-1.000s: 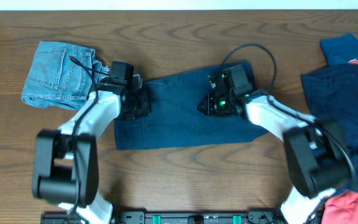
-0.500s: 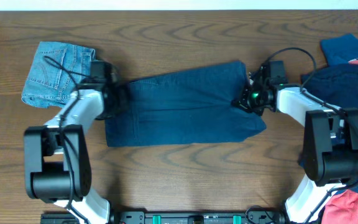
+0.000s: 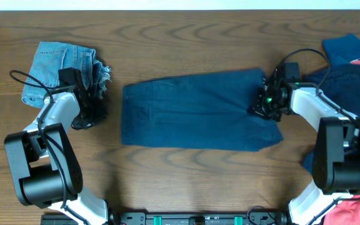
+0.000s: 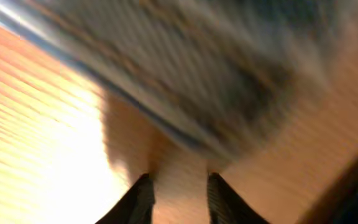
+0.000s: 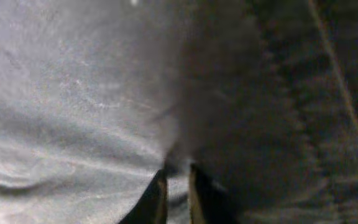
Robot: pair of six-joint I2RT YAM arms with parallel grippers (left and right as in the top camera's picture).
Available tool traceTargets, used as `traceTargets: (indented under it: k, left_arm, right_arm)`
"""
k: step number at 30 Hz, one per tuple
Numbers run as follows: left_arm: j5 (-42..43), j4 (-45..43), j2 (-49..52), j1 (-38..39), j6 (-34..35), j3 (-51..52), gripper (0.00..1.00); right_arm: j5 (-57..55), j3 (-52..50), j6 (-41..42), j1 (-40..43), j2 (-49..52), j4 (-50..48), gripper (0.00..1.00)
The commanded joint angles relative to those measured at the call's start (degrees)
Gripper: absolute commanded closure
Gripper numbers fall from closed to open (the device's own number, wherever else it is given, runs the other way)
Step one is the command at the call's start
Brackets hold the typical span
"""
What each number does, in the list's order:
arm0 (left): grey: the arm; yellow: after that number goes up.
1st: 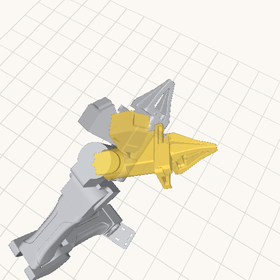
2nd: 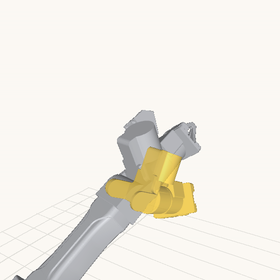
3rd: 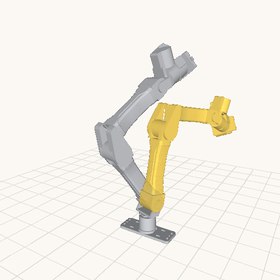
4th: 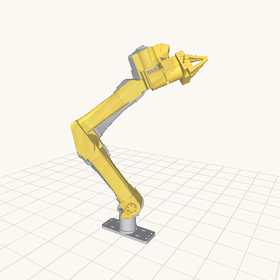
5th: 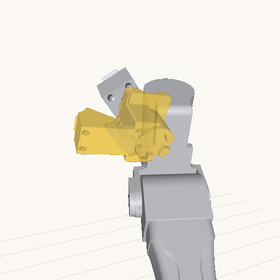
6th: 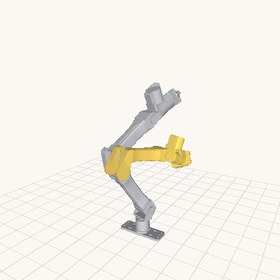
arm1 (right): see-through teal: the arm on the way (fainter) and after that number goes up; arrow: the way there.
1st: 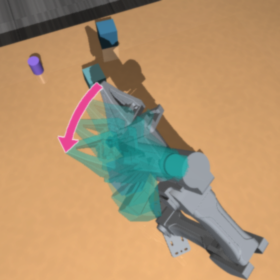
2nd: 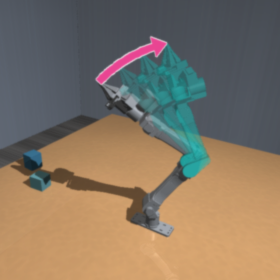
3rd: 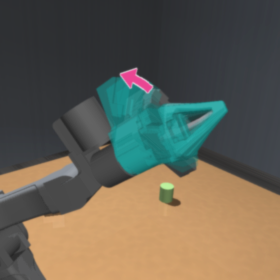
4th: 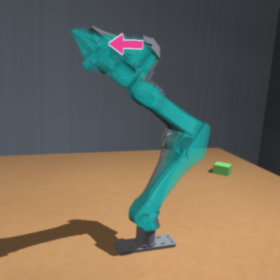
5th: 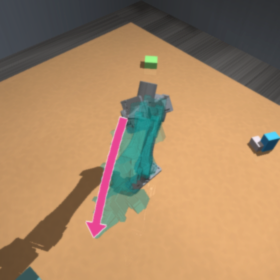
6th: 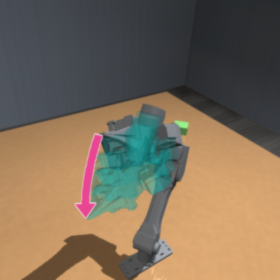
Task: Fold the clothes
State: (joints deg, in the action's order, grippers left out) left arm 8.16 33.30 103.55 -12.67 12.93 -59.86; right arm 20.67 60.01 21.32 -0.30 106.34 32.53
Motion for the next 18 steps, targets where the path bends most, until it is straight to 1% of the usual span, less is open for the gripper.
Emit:
traceTargets:
  k: [1, 5, 7, 9, 11, 12, 14, 15, 18]
  left_arm:
    - [12.6, 2.2, -4.3, -0.1, -2.2, -1.6, 0.63]
    - [19.7, 6.0, -7.9, -0.1, -3.2, -1.6, 0.50]
    - [21.9, 8.1, -8.7, -0.1, -4.2, -1.6, 0.42]
    - [22.9, 10.2, -8.7, 0.0, -5.7, -1.5, 0.37]
    - [22.9, 11.3, -8.7, 0.5, -7.3, -1.0, 0.30]
    - [22.9, 11.4, -8.7, 1.1, -8.3, -0.4, 0.25]
    - [22.9, 11.4, -8.6, 2.1, -9.1, 0.2, 0.18]
    - [22.9, 11.4, -8.4, 2.8, -9.9, 0.3, 0.16]
    - [22.6, 10.8, -7.6, 4.8, -11.2, 0.3, 0.14]
  right_arm:
    - [-3.3, -1.1, -6.4, 0.9, -7.7, 1.7, 0.82]
    - [0.1, -1.1, -6.4, 0.7, -17.1, 3.8, 0.75]
    - [1.7, -1.1, -6.4, 0.1, -20.3, 4.5, 0.73]
    - [2.2, -1.1, -6.3, -0.6, -21.7, 5.3, 0.67]
    - [2.5, -1.1, -5.9, -1.8, -21.8, 6.7, 0.54]
    - [2.5, -1.3, -5.9, -2.8, -21.4, 7.6, 0.47]
    - [2.5, -1.5, -5.9, -4.1, -20.4, 8.6, 0.41]
    - [2.5, -1.7, -5.9, -4.9, -19.5, 8.7, 0.39]
    - [1.5, -1.7, -4.6, -6.6, -16.5, 8.9, 0.38]
